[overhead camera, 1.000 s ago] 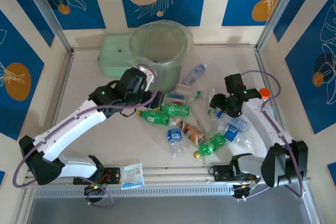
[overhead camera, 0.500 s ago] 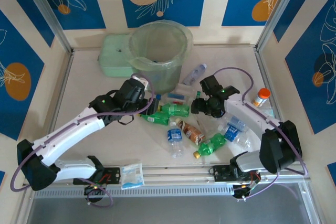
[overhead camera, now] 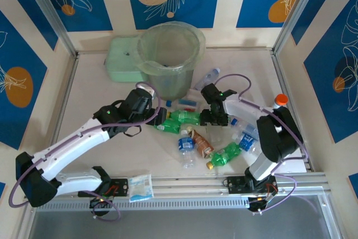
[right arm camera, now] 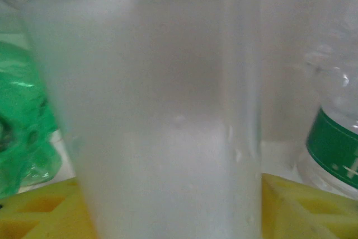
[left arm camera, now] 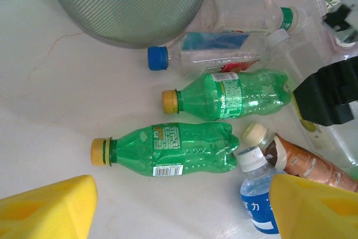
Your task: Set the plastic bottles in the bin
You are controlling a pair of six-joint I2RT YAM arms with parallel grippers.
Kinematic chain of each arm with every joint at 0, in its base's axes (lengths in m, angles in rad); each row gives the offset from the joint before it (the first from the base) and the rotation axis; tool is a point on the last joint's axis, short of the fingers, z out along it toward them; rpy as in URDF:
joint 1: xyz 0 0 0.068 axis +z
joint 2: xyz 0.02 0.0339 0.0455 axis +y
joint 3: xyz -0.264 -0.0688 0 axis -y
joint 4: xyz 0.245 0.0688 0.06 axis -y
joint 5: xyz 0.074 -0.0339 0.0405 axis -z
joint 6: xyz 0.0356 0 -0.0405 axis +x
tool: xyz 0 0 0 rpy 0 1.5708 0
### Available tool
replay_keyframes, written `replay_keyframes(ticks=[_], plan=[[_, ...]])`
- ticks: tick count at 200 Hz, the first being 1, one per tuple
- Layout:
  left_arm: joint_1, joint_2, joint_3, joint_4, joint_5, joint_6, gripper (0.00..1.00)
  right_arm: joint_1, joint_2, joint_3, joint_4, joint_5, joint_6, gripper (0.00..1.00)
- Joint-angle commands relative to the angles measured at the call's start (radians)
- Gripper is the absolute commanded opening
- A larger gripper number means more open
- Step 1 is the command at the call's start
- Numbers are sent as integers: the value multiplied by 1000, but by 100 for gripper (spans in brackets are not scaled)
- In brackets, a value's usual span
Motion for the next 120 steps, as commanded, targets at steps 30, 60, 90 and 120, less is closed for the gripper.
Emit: replay_keyframes(ticks=[30,60,90,120], plan=[[-3,-33,-13,-4,-33,-14,81,22,52,35,-34,56,36,61],[-2,-36,-28,-1,-44,-23,81,35,-16,37,-62,82,43,55],[-2,-37,-28,0,-50,-31,81,45,-168,70,-142,114,58,54],[-1,-48,-28,0,-80,-46,82,29,-344,153,-210,125,64,54]])
